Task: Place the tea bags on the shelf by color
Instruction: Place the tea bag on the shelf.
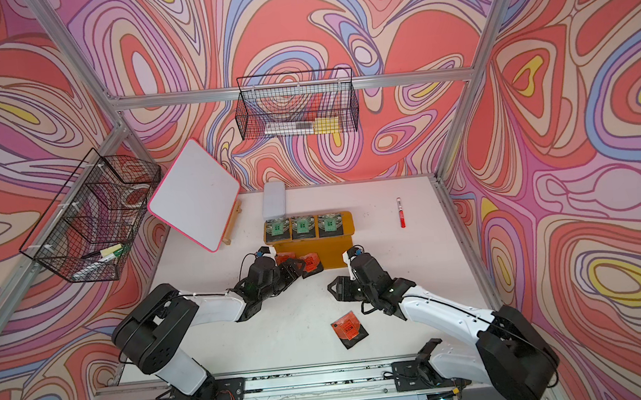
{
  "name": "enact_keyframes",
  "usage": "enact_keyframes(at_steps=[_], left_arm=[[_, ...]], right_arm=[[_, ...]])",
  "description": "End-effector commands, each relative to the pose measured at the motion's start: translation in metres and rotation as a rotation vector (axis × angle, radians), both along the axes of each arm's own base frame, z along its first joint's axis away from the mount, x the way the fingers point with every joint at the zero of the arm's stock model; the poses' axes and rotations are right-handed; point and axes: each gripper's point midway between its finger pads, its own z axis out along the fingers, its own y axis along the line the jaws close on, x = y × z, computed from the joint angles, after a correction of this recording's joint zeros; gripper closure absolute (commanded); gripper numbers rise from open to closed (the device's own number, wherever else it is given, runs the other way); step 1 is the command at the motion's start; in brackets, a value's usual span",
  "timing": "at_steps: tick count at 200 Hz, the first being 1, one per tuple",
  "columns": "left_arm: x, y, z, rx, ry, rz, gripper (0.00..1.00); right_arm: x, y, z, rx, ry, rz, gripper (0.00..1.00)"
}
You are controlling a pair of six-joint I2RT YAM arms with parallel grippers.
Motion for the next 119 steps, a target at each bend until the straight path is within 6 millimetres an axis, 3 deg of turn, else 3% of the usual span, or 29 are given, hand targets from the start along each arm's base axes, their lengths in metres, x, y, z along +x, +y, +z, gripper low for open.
enact_keyframes(at_steps=[1,9,60,119], left_arm=[[-0.008,0.011,0.007,0.021,-0.009,0.021,0.25],[-0.018,0.02,0.001,0.041,0.005,0.024,0.23],[-0.042,0.044,0.017,0.087,-0.012,0.031,0.05],[-0.069,0.062,0.035,0.181,-0.046,-0.042,0.01]], right_arm=[[0.009,0.013,0.004,0.033,-0.028,0.006,0.52],[0.011,0.016,0.001,0.023,-0.033,0.003,0.52],[0.02,0.033,-0.022,-0.064,-0.052,-0.042,0.54],[0.032,0.044,-0.034,-0.117,-0.141,-0.09,0.6]])
